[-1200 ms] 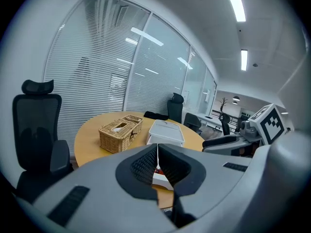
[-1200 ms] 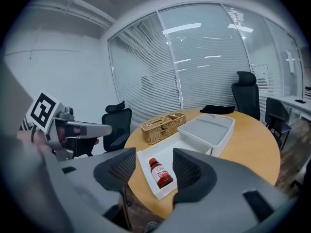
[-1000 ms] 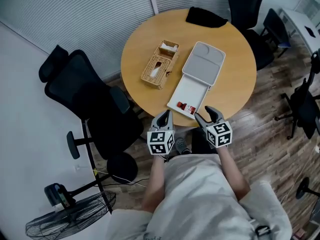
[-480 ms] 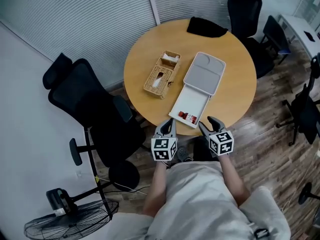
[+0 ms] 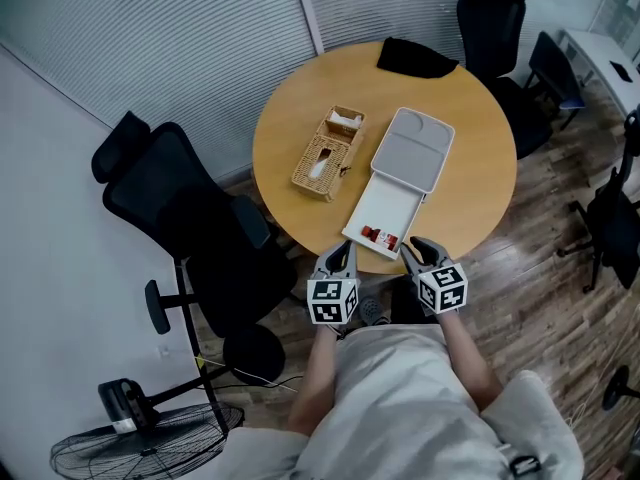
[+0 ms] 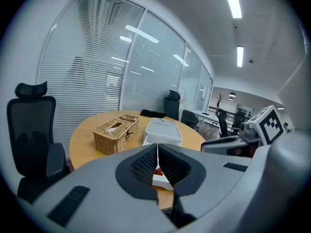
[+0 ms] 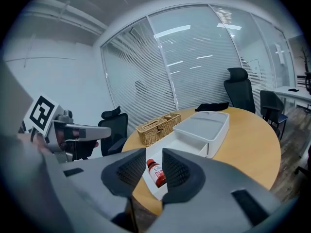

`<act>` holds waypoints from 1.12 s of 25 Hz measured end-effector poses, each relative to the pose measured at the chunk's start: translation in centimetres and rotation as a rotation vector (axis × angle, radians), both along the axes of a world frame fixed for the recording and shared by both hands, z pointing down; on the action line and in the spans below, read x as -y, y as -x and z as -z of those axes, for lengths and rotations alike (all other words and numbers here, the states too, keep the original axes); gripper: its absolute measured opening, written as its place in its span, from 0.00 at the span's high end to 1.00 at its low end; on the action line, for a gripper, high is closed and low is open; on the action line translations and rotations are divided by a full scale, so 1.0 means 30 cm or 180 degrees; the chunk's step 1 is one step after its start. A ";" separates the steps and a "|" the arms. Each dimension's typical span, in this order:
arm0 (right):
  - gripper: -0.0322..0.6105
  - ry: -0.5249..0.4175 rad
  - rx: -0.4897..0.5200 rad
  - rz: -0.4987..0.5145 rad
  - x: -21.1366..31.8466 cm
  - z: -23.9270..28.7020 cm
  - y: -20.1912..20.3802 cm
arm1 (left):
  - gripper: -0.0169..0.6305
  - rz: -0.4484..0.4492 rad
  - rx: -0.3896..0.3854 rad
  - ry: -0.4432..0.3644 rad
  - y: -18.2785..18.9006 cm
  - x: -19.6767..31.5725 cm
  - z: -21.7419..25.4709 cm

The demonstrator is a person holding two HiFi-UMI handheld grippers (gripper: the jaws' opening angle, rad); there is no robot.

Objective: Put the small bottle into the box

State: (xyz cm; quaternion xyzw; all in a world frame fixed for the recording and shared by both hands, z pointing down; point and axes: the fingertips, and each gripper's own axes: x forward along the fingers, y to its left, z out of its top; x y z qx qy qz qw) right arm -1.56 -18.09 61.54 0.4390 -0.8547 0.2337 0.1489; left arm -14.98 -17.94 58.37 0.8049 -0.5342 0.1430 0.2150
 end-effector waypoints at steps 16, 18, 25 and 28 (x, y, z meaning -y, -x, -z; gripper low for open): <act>0.92 0.0032 0.0017 -0.0174 0.011 -0.008 -0.039 | 0.93 -0.0006 0.0003 0.0013 -0.010 -0.003 -0.002; 0.92 0.0038 0.0026 -0.0172 0.002 -0.011 -0.043 | 0.93 0.0014 -0.0001 0.0025 -0.009 -0.016 -0.007; 0.92 0.0055 0.0007 -0.0155 -0.018 -0.025 -0.050 | 0.93 0.0027 -0.0007 0.0048 -0.011 -0.031 -0.020; 0.92 0.0064 0.0008 -0.0136 -0.021 -0.028 -0.048 | 0.93 0.0025 -0.0008 0.0061 -0.013 -0.037 -0.023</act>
